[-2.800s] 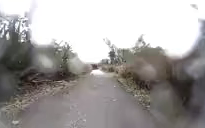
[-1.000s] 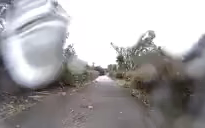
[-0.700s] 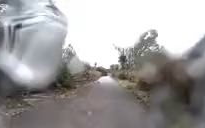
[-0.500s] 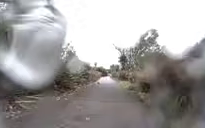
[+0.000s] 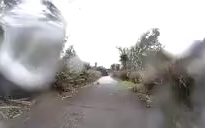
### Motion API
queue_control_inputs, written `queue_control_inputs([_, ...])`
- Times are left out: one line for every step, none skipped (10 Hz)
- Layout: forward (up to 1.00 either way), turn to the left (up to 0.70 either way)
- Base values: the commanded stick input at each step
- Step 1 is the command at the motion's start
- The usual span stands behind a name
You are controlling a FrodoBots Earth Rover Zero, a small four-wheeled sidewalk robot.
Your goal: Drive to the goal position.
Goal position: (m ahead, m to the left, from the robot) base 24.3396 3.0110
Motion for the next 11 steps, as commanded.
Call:
queue_control_inputs([0.85, 0.00])
queue_control_inputs([0.85, 0.00])
queue_control_inputs([0.85, 0.00])
queue_control_inputs([0.85, 0.00])
queue_control_inputs([0.85, 0.00])
queue_control_inputs([0.85, 0.00])
queue_control_inputs([0.85, 0.00])
queue_control_inputs([0.85, 0.00])
queue_control_inputs([0.85, 0.00])
queue_control_inputs([0.85, 0.00])
queue_control_inputs([0.85, 0.00])
